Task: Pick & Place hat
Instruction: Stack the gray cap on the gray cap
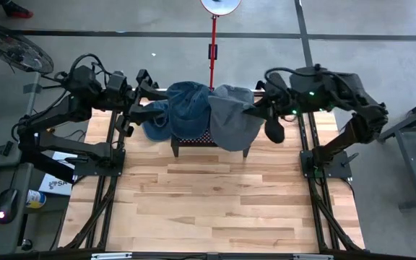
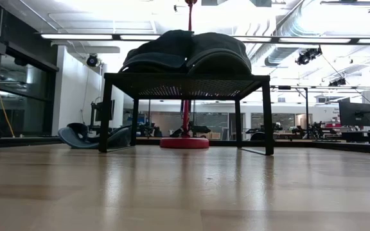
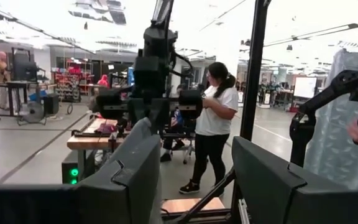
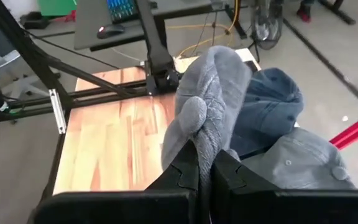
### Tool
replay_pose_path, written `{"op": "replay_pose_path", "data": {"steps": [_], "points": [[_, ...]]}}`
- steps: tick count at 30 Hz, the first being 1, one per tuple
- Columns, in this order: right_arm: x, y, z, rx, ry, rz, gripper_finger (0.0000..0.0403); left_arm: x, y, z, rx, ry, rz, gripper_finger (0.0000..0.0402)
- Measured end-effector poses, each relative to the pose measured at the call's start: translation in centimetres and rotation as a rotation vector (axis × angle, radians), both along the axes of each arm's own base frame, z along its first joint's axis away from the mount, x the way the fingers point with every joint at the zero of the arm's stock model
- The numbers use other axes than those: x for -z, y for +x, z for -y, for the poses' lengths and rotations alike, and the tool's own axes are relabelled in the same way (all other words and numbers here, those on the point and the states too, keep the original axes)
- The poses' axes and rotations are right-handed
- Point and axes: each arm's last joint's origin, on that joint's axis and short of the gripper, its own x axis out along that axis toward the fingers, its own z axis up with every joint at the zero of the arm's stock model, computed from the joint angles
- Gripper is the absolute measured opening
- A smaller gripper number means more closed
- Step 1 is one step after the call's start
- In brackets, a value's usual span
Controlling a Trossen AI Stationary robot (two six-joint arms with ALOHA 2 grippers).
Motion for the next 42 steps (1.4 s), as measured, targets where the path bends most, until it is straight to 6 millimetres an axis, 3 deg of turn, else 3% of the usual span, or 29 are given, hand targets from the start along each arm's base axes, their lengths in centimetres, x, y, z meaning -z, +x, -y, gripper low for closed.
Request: {"op": "replay_pose_path", "data": {"steps": [18,42], "points": [[1.9,2.7,5.0,-0.037,0.136,-0.082,0.0000,0.2,0.2,-0.1,-0.022,-0.028,-0.026,0.0198],[3.4,3.5,8.8,0.010,0.203,-0.143,0.0000,0.3,0.2,-0.2,-0.045,-0.036,-0.031,0.0198]]}}
